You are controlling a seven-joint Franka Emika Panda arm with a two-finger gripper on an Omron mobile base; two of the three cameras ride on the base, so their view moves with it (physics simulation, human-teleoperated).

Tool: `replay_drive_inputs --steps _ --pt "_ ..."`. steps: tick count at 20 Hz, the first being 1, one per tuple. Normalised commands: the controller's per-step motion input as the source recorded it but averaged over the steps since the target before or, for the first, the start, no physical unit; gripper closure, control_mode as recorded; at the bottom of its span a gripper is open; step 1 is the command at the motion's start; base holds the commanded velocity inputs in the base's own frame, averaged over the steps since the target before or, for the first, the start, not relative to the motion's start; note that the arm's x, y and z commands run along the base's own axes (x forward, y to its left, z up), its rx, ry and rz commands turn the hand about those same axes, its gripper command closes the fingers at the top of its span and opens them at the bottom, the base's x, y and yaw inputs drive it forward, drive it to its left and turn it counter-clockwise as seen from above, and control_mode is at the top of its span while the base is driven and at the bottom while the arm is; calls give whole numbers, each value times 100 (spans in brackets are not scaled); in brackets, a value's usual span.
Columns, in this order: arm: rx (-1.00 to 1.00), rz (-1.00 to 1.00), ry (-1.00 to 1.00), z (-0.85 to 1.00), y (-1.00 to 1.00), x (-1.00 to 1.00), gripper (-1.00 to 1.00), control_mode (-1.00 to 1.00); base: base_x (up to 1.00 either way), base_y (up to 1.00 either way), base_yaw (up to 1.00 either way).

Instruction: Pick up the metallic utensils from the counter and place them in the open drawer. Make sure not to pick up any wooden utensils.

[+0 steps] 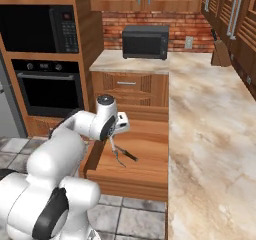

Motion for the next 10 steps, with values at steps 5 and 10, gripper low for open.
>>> replay_drive_inputs --steps 5,10 --pt "-10 9 10 -64 -15 68 100 -100 0 0 0" --pt "-5 1 7 -48 -6 63 100 -100 0 0 0"
